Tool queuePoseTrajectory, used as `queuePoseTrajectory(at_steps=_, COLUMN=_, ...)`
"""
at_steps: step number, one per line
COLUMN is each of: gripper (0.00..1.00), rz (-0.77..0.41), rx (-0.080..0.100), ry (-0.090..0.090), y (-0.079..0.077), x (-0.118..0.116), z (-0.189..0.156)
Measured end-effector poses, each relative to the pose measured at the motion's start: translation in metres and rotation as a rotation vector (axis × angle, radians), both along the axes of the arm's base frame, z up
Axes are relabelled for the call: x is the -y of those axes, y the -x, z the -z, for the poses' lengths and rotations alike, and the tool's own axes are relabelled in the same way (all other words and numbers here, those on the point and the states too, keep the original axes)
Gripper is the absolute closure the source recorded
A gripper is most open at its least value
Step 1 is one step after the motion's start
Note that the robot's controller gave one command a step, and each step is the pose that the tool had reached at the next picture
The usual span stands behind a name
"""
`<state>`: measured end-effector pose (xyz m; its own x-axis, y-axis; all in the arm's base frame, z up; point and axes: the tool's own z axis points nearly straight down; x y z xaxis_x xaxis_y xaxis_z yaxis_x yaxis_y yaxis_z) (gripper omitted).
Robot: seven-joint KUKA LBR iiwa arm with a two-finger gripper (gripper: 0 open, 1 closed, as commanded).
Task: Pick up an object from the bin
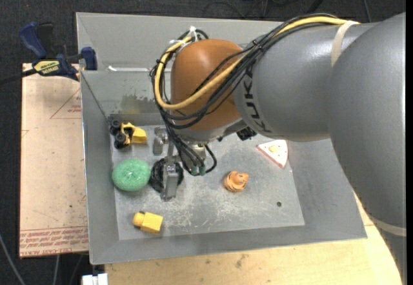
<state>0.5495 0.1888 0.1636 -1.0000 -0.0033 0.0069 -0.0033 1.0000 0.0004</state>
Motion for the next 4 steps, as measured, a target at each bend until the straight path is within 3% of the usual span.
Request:
queuePoseTrajectory(at_steps=1, gripper=0.0, rz=0.003, rx=0.007, ry=-0.001, y=-0.002, x=0.001, z=-0.004)
queuePoseTrajectory(at_steps=2, gripper=0.0, rz=-0.089, rx=0.013, ry=-0.002, y=-0.026, x=-0.022, z=0.066)
queuePoseTrajectory(at_steps=3, gripper=0.0, rz=-0.037, rx=0.006, ry=-0.001, y=-0.019, x=-0.039, z=0.095)
queuePoseTrajectory(at_steps=4, gripper=0.0, rz=-0.01, rx=0.007, ry=-0.001, y=-0.02, x=-0.034, z=0.094)
